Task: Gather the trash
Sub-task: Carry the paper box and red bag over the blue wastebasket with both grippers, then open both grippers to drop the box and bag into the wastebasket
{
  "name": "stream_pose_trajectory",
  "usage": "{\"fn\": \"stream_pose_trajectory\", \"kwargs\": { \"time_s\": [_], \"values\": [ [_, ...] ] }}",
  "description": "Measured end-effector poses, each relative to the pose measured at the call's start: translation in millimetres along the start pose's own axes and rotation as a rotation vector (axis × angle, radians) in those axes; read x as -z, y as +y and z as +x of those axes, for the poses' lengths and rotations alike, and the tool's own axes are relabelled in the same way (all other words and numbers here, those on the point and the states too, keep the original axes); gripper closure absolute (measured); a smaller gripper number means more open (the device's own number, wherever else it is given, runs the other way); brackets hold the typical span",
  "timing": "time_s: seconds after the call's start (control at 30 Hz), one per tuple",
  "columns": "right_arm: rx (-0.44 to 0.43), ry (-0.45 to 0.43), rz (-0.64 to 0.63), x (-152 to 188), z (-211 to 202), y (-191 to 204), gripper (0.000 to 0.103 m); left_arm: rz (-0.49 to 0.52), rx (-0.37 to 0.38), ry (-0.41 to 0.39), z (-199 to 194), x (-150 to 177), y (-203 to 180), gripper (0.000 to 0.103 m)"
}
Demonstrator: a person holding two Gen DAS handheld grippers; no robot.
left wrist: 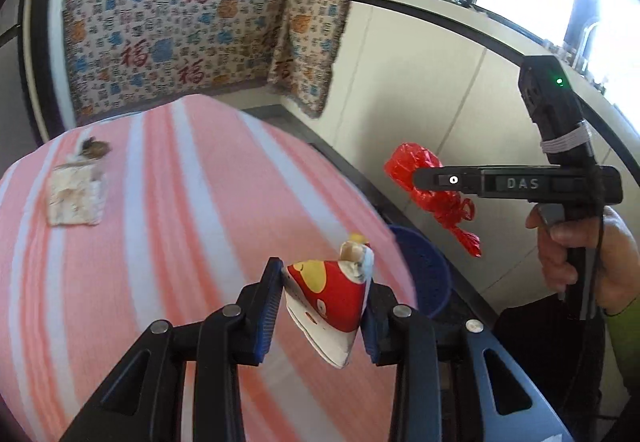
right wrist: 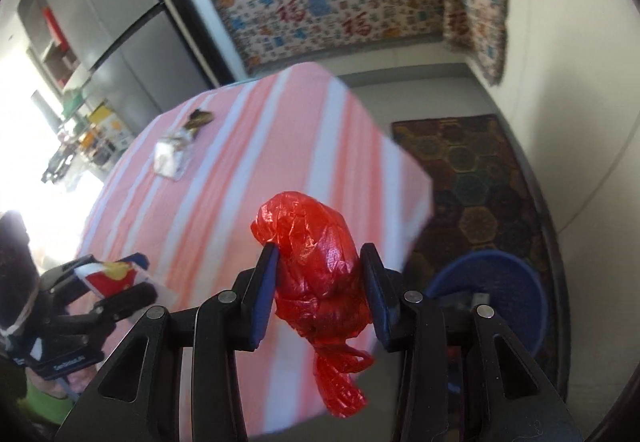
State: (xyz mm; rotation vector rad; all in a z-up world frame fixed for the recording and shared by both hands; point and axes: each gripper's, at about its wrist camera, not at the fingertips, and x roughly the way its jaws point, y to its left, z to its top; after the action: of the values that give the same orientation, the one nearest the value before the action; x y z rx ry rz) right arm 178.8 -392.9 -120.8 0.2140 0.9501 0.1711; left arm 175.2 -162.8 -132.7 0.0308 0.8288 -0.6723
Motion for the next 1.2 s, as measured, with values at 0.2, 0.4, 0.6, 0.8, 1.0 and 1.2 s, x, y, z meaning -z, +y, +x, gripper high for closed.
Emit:
{"fn": "stream_pose_trajectory", "kwargs": {
  "time_s": [0.2, 0.4, 0.6, 0.8, 1.0, 1.2],
  "values": [
    [0.144, 0.017, 0.167, 29, -1, -112, 0.060, 0.081, 0.146, 0.092, 82, -18, -93, 0.067],
    [0.157, 0.031, 0.280, 46, 15, -176, 0.060, 0.099, 0.195, 0.182, 168, -19, -144, 0.066],
    [0.141, 0.040, 0.348, 54, 32, -212, 0.060, 0.102, 0.181, 0.230, 227, -16, -161, 0.063],
    [0.093, 0.048, 0.426, 66, 48, -240, 0.050, 0.147, 0.127, 0.232, 262, -5, -167, 0.040],
    [0.097, 0.000, 0.461, 67, 38, -246, 0.041, 0.115, 0.073, 0.237, 272, -12, -157, 0.037],
    [0.172, -0.078, 0.394, 62, 13, -219, 0.027, 0.111, 0.078, 0.138, 210, -20, -150, 0.037]
  ]
}}
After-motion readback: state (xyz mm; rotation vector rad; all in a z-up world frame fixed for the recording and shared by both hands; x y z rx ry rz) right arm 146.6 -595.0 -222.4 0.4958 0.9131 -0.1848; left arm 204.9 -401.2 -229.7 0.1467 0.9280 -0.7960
